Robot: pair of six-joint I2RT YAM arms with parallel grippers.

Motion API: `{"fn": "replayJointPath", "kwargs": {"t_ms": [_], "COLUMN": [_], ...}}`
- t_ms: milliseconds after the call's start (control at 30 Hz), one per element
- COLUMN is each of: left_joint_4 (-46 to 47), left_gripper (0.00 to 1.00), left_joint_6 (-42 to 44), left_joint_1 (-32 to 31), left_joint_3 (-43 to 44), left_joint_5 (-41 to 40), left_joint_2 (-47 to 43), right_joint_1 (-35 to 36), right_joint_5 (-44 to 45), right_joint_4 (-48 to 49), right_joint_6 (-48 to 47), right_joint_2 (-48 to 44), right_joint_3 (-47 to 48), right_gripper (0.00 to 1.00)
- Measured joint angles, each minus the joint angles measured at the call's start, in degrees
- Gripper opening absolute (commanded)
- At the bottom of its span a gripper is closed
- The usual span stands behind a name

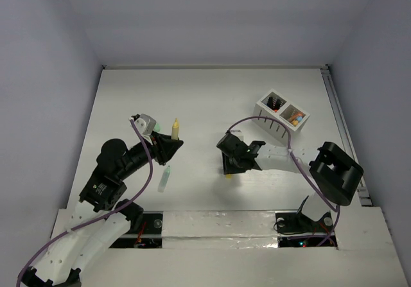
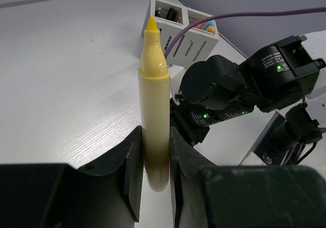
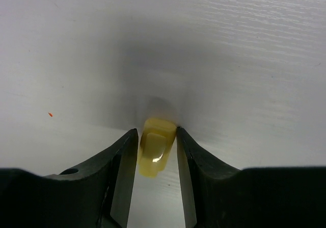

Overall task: Sort the stationery into containers
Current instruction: Pick up the pen cap from the center of the board, then close the pen cap on the pen.

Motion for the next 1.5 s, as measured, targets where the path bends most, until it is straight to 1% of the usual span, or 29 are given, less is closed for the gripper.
{"fn": "replayJointPath", "kwargs": {"t_ms": [333,467,533,567,600,667,833,933,1033,1233,1333,1500], "left_joint_4": [0.0,0.0,0.0,0.0,0.0,0.0,0.3,0.9,1.2,1.1,1.1,0.9], "left_gripper": [0.00,0.00,0.00,0.00,0.00,0.00,0.00,0.00,0.00,0.00,0.00,0.00], "left_joint_6": [0.0,0.0,0.0,0.0,0.0,0.0,-0.2,-0.5,-0.7,-0.7,-0.7,-0.7], "left_joint_1": [0.0,0.0,0.0,0.0,0.0,0.0,0.0,0.0,0.0,0.0,0.0,0.0], "left_joint_3": [0.0,0.0,0.0,0.0,0.0,0.0,0.0,0.0,0.0,0.0,0.0,0.0], "left_joint_5": [0.0,0.0,0.1,0.2,0.3,0.5,1.9,2.4,2.8,2.3,1.8,1.0], "left_joint_2": [0.0,0.0,0.0,0.0,0.0,0.1,0.8,1.7,2.6,3.6,4.0,5.0], "right_joint_1": [0.0,0.0,0.0,0.0,0.0,0.0,0.0,-0.3,-0.8,-1.3,-1.4,-1.4], "right_joint_5": [1.4,2.2,2.7,2.9,3.1,3.3,3.9,5.3,6.5,7.8,6.9,3.2], "right_joint_4": [-1.5,-2.3,-2.6,-2.7,-2.7,-2.6,0.0,4.3,10.6,23.9,30.6,38.3], "right_joint_6": [-1.0,-1.7,-2.0,-2.1,-2.3,-2.7,-4.9,-6.6,-8.8,-12.8,-13.6,-13.2], "right_joint_2": [1.2,1.7,1.7,1.7,1.7,1.4,-2.9,-6.6,-9.6,-12.4,-13.2,-12.8], "right_joint_3": [1.5,2.2,2.3,2.4,2.4,2.4,2.8,5.0,8.5,16.9,18.2,18.3], "right_gripper": [0.42,0.31,0.27,0.22,0.21,0.18,0.18,0.17,0.16,0.16,0.15,0.16]}}
